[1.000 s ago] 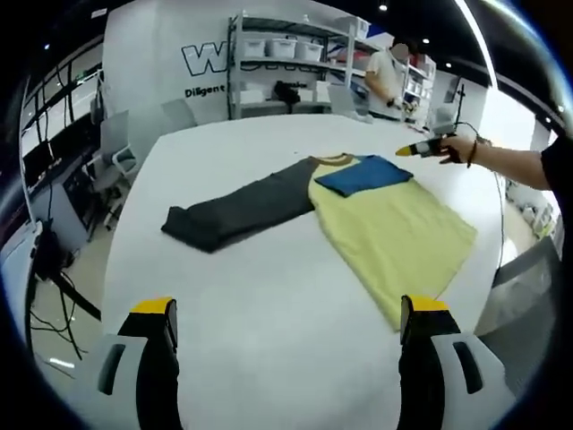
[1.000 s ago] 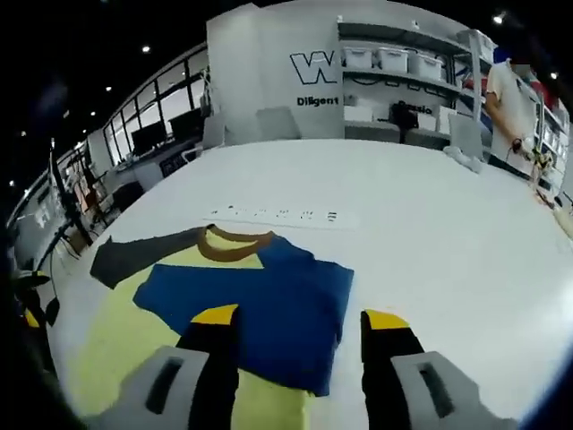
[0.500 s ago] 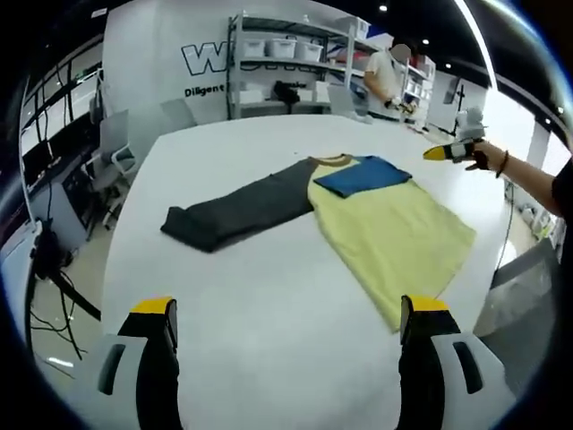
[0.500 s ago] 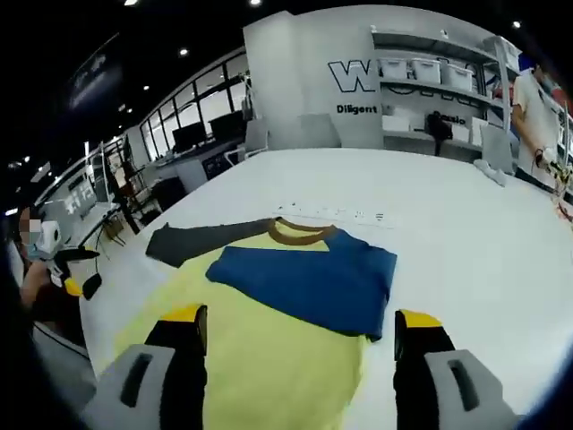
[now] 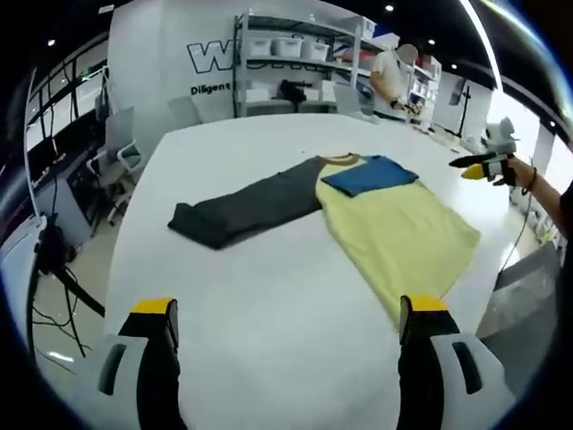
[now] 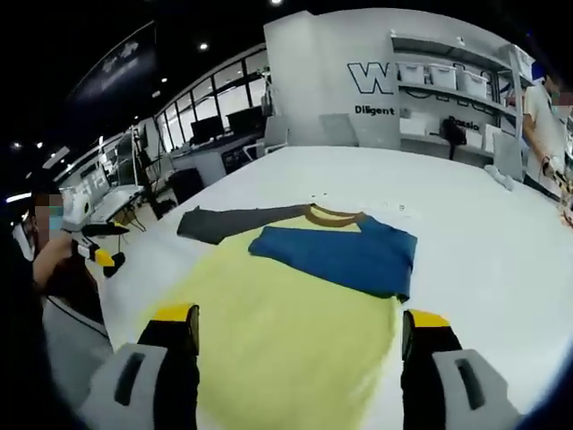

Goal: Fold the garment on the visible template until the final outline fits inside the template.

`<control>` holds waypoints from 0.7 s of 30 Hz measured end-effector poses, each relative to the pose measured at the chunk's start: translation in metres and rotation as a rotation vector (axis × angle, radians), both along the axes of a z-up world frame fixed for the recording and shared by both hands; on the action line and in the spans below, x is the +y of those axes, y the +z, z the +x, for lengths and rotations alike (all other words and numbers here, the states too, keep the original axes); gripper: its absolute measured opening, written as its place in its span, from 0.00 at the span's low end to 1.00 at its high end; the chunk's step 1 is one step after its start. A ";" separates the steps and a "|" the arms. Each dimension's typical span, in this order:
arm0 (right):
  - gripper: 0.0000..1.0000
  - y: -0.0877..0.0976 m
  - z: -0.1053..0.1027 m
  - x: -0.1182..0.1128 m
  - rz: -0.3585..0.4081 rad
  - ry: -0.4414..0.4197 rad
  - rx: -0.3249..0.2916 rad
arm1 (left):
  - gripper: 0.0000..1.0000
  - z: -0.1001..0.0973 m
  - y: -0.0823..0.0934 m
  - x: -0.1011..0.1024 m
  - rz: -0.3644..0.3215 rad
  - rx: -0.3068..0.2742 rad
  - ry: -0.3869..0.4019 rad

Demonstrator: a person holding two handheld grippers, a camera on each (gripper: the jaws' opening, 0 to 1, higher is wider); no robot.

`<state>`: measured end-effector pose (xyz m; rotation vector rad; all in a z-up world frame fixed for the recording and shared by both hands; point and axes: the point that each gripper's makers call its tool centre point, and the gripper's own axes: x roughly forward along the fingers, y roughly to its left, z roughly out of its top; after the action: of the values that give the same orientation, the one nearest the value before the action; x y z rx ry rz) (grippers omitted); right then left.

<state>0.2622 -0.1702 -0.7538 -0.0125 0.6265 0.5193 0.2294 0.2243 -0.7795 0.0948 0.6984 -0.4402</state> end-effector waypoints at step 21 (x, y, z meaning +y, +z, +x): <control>0.97 0.027 -0.054 0.017 0.017 0.044 -0.067 | 0.91 0.060 -0.007 0.028 -0.003 -0.017 0.093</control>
<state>0.2084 -0.1530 -0.7265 -0.0279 0.5576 0.5648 0.2898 0.2527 -0.7864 0.0629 0.6824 -0.3512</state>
